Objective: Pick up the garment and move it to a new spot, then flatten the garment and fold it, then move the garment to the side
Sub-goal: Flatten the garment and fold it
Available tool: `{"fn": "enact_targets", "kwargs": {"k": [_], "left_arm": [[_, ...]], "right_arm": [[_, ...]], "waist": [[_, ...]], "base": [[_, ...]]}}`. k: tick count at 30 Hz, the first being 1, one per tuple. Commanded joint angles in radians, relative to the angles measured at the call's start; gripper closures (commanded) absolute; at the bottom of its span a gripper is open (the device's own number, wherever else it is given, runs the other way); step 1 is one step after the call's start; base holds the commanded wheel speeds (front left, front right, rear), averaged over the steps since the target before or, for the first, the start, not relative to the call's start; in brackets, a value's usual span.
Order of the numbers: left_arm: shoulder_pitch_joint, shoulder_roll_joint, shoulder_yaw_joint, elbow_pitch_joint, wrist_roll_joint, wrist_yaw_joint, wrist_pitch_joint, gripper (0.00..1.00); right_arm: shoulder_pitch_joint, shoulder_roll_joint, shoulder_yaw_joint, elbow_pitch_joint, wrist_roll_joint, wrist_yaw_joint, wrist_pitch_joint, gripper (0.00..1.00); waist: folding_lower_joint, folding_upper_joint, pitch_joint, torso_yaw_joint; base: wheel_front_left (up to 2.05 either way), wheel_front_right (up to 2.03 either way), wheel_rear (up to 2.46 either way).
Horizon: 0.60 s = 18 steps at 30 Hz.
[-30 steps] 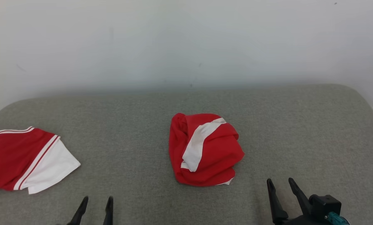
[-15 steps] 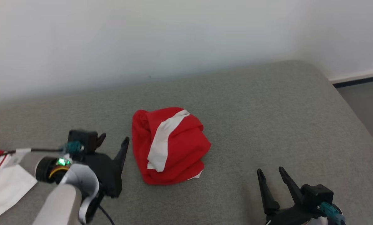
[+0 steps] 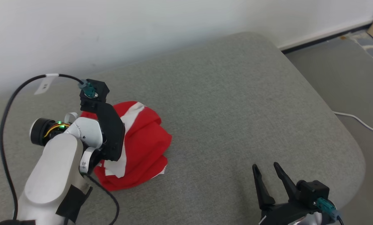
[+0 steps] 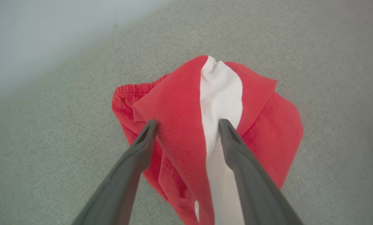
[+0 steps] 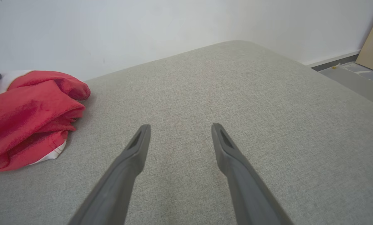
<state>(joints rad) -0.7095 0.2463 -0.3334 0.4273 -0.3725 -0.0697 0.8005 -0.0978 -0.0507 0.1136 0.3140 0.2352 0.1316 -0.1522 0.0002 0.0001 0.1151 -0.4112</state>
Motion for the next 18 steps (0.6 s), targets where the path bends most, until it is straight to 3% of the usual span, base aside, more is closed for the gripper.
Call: {"fn": "enact_targets", "kwargs": {"k": [1, 5, 6, 7, 12, 18], "left_arm": [[-0.012, 0.01, -0.007, 0.011, 0.013, 0.01, 0.028, 0.0], [-0.024, 0.011, -0.025, 0.022, 0.02, 0.023, 0.097, 0.0], [-0.027, 0.009, -0.031, 0.013, 0.018, 0.016, 0.093, 0.63], [-0.03, 0.004, -0.033, 0.003, 0.013, 0.012, 0.082, 1.0], [-0.046, -0.037, -0.028, -0.034, -0.008, -0.002, -0.035, 1.0], [-0.118, -0.158, 0.041, -0.083, -0.095, -0.019, -0.402, 1.0]], "right_arm": [[-0.013, 0.001, 0.008, 0.005, 0.007, -0.002, -0.009, 0.0], [-0.028, 0.001, 0.02, 0.012, 0.022, -0.002, -0.02, 0.0], [-0.028, 0.001, 0.02, 0.015, 0.024, -0.002, -0.025, 0.0], [-0.03, 0.001, 0.017, 0.017, 0.026, -0.002, -0.026, 0.0], [-0.039, 0.001, 0.009, 0.034, 0.019, -0.002, -0.035, 0.0], [-0.049, 0.001, 0.013, 0.04, 0.007, -0.002, -0.033, 0.0]], "waist": [[-0.0002, -0.0001, 0.04, -0.044], [-0.0002, -0.0001, 0.057, -0.056], [-0.0002, -0.0001, 0.061, -0.056], [-0.0002, -0.0001, 0.064, -0.053], [-0.0002, -0.0001, 0.062, -0.025], [-0.0002, -0.0001, 0.038, 0.025]], "base": [[0.0, 0.0, 0.0], [0.0, 0.0, 0.0], [0.0, 0.0, 0.0], [0.0, 0.0, 0.0], [0.0, 0.0, 0.0], [0.0, 0.0, 0.0]]}}
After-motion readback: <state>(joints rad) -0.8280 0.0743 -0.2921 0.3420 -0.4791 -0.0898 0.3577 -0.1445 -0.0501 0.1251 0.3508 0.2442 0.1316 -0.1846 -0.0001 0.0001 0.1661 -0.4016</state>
